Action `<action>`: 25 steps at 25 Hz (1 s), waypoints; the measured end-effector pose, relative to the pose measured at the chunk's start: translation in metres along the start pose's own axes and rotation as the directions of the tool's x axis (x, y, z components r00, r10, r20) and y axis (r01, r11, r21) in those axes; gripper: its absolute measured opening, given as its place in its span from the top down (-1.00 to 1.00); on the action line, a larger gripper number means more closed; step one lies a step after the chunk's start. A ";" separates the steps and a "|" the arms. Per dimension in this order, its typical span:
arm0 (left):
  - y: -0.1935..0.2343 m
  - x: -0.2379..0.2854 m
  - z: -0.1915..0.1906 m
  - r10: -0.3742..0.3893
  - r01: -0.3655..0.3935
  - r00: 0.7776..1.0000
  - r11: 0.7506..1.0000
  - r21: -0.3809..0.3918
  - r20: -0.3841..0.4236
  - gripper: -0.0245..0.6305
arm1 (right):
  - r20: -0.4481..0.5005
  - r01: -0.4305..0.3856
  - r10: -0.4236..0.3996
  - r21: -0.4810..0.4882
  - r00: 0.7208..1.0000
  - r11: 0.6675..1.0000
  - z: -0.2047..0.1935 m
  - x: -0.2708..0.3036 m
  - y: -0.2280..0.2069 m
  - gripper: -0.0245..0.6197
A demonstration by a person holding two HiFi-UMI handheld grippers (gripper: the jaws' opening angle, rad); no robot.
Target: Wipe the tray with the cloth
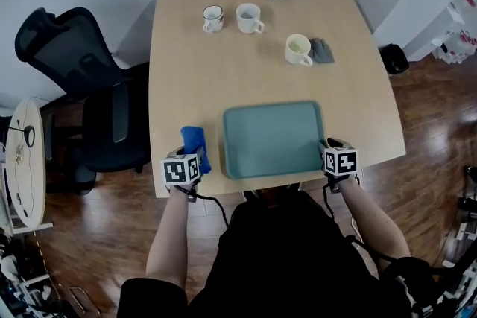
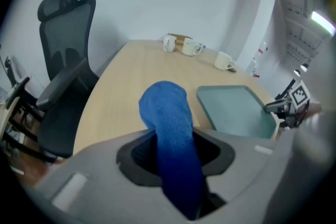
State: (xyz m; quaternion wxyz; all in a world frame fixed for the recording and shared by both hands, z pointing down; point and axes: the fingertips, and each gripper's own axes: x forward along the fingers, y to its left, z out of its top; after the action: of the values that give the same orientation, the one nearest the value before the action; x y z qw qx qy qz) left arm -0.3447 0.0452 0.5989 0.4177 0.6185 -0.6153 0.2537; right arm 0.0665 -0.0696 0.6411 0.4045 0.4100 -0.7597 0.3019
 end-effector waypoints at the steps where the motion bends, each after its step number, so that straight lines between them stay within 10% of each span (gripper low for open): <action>1: -0.005 -0.004 0.013 -0.001 0.001 1.000 1.000 0.007 0.020 0.47 | -0.011 -0.008 0.008 0.000 1.000 1.000 -0.002 0.003 -0.002 0.54; 7: -0.067 0.026 0.067 -0.031 0.036 0.998 0.993 0.116 -0.047 0.48 | 0.010 -0.076 0.076 0.006 0.997 0.997 -0.003 0.003 0.006 0.82; 15: -0.071 0.088 0.070 0.183 -0.095 0.953 0.936 0.338 -0.239 0.48 | 0.024 -0.100 0.100 0.012 0.995 0.995 -0.002 0.005 0.012 0.82; 20: -0.140 0.102 0.070 0.025 0.051 0.957 0.966 0.255 -0.288 0.48 | 0.036 -0.118 0.117 0.025 0.992 0.993 -0.003 0.003 0.010 0.82; 25: -0.236 0.132 0.069 -0.065 0.176 0.932 0.941 0.289 -0.356 0.51 | 0.040 -0.129 0.128 0.017 0.991 0.992 -0.001 0.002 0.013 0.82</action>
State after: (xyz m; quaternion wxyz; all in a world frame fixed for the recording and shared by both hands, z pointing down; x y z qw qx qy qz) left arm -0.1139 -0.1094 0.6244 0.4285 0.6609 -0.4453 0.4258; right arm 0.0549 -0.0627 0.6417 0.3654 0.3700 -0.7893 0.3266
